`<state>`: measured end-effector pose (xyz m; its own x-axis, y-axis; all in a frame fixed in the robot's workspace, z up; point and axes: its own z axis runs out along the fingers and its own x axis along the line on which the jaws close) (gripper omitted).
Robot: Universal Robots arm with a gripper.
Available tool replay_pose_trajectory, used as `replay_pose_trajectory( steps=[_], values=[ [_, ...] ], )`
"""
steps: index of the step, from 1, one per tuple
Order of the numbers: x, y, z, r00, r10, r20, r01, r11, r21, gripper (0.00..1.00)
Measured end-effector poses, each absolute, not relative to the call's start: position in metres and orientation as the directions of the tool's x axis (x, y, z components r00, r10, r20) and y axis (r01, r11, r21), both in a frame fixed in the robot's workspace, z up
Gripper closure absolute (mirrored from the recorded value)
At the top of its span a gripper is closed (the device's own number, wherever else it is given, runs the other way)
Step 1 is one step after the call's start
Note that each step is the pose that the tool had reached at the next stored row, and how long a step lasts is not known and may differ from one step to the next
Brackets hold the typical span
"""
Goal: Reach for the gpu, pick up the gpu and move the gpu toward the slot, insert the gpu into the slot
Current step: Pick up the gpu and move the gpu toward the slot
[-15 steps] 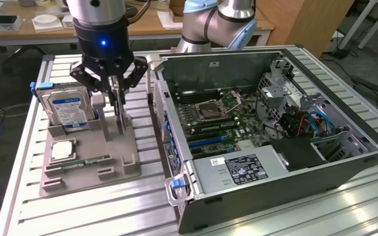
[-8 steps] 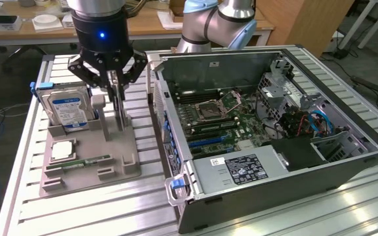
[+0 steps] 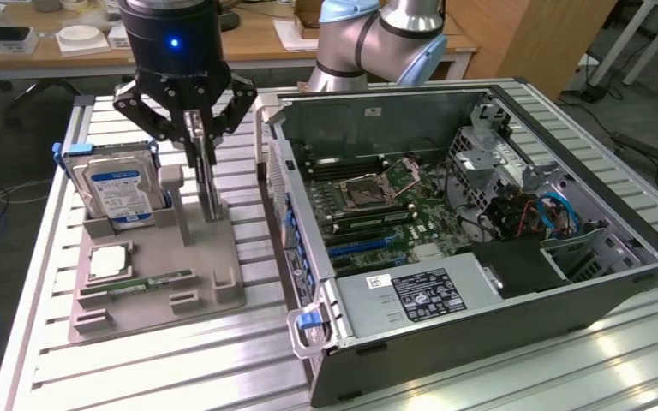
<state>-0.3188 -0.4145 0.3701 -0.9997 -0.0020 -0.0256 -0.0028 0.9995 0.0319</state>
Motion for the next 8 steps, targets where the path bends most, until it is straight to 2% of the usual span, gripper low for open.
replay_pose_trajectory(
  steps=[8],
  values=[
    [-0.319,-0.415,0.388,-1.0,-0.002,-0.026,-0.003,0.999,0.032,0.74]
  ],
)
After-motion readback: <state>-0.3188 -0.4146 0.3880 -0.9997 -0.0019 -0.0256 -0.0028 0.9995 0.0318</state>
